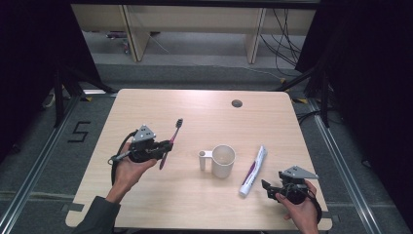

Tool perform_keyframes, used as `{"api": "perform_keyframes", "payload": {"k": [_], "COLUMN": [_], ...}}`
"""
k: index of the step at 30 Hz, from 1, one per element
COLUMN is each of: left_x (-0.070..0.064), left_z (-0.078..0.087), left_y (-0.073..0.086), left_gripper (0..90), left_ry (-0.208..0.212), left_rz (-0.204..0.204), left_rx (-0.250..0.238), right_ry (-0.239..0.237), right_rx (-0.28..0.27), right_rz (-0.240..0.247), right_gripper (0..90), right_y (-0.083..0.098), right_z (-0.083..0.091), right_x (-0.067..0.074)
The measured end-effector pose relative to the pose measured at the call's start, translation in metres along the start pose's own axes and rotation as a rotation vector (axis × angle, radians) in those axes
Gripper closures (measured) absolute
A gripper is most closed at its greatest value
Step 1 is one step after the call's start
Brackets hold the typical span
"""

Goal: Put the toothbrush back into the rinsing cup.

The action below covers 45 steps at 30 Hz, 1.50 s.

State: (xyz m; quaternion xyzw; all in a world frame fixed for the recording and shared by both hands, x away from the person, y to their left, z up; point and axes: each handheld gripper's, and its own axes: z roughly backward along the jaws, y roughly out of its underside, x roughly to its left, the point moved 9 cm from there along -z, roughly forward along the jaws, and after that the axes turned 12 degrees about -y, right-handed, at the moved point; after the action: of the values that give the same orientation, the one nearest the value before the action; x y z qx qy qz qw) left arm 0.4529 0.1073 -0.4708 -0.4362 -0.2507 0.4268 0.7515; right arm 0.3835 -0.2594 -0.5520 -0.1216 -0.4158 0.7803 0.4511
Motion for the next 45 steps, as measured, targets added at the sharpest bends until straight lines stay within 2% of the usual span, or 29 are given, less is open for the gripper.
{"api": "perform_keyframes", "payload": {"k": [2,3,7,12,13,17,18,20,26,36,42,45], "left_x": [-0.002,-0.002,-0.004,-0.005,-0.005,-0.006,-0.007,-0.008,-0.013,-0.028,-0.043,-0.052], "left_z": [-0.001,-0.001,-0.002,-0.001,-0.001,-0.001,-0.001,0.0,-0.001,0.0,0.0,-0.002], "left_y": [-0.001,-0.002,-0.004,-0.008,-0.008,-0.011,-0.012,-0.013,-0.018,-0.035,-0.047,-0.055], "left_gripper": [78.6,78.6,78.6,78.6,78.6,78.6,78.6,78.6,78.6,78.6,78.5,78.5], "left_ry": [0.018,0.006,0.018,0.01,0.011,0.005,0.011,0.008,0.017,0.047,0.084,0.1], "left_rz": [0.015,0.02,0.035,0.042,0.049,0.052,0.051,0.055,0.062,0.085,0.095,0.086], "left_rx": [-0.019,-0.025,-0.051,-0.084,-0.085,-0.107,-0.113,-0.122,-0.151,-0.23,-0.285,-0.312], "right_ry": [-0.001,-0.007,-0.004,-0.013,-0.002,-0.013,0.004,-0.01,-0.007,-0.003,-0.001,-0.006], "right_rx": [-0.001,0.0,0.0,0.005,0.001,0.004,0.001,0.004,0.004,-0.007,-0.005,-0.006], "right_rz": [-0.002,-0.012,-0.007,-0.01,0.003,-0.011,0.007,-0.008,-0.006,-0.009,-0.001,-0.003], "right_gripper": [25.0,25.0,25.0,25.0,25.0,25.0,25.0,25.0,25.0,25.0,25.0,25.0], "right_y": [0.0,0.0,0.0,0.0,0.0,0.0,0.0,0.0,0.0,0.0,-0.001,0.0], "right_z": [0.0,0.0,0.0,0.0,0.0,0.0,0.001,0.0,0.0,0.0,0.001,0.0], "right_x": [0.0,0.001,0.001,0.002,0.0,0.002,-0.001,0.001,0.0,0.0,0.0,0.0]}}
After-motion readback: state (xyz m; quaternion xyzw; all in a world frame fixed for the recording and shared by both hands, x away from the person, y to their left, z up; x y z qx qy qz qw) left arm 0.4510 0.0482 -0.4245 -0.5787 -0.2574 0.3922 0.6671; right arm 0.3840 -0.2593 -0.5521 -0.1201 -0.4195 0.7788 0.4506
